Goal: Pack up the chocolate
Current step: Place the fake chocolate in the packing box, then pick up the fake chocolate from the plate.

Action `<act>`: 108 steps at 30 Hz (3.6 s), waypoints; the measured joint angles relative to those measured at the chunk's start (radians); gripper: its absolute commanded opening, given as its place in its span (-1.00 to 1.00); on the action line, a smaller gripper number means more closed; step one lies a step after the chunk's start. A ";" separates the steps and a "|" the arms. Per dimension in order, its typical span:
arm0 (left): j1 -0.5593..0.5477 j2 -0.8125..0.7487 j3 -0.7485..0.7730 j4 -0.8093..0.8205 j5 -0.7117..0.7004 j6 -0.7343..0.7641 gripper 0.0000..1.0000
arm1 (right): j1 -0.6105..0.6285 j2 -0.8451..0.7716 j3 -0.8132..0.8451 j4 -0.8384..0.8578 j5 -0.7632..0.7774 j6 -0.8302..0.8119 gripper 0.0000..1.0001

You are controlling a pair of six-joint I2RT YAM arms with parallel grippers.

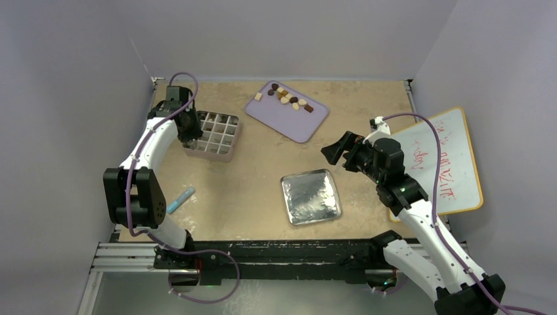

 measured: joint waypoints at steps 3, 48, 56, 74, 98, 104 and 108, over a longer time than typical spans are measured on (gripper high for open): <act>0.000 0.000 0.000 0.000 0.000 0.000 -0.41 | 0.000 -0.002 0.000 0.000 0.000 -0.002 0.95; -0.221 0.509 0.605 0.046 0.200 0.145 -0.33 | 0.000 0.020 0.025 -0.029 -0.014 -0.035 0.95; -0.221 0.587 0.665 0.067 0.211 0.193 -0.31 | 0.000 0.063 0.033 -0.027 0.003 -0.050 0.95; -0.221 0.662 0.683 0.116 0.256 0.201 -0.33 | 0.000 0.093 0.055 -0.012 0.011 -0.078 0.95; -0.243 0.697 0.684 0.143 0.224 0.224 -0.61 | 0.000 0.090 0.064 -0.006 0.012 -0.077 0.95; -0.249 0.697 0.684 0.143 0.204 0.230 -0.82 | 0.000 0.090 0.064 -0.006 0.012 -0.077 0.95; -0.254 0.696 0.684 0.142 0.200 0.226 -0.84 | 0.000 0.090 0.064 -0.006 0.011 -0.077 0.95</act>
